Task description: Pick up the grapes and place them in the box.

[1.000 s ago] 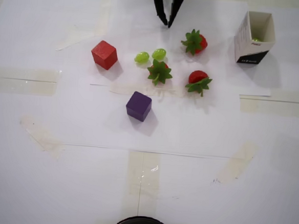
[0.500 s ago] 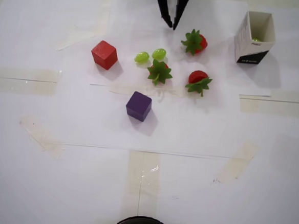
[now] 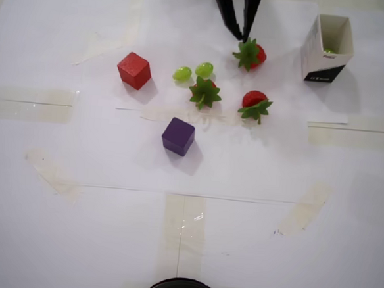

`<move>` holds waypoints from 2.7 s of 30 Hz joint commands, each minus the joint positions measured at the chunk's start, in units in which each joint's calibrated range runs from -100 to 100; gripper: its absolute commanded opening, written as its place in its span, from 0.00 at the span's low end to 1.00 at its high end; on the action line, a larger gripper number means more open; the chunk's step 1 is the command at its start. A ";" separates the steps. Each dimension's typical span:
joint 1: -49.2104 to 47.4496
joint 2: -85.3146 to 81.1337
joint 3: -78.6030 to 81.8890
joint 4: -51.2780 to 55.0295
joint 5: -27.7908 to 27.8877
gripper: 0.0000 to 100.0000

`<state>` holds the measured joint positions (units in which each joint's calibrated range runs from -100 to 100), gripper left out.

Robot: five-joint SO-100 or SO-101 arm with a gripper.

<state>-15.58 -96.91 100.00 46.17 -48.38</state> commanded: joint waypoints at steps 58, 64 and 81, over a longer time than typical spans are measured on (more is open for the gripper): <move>11.32 71.80 -54.45 13.23 5.96 0.00; 10.36 71.97 -54.09 7.35 5.67 0.00; 11.24 80.23 -54.55 3.02 3.76 0.13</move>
<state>-4.79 -16.67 49.86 50.67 -44.03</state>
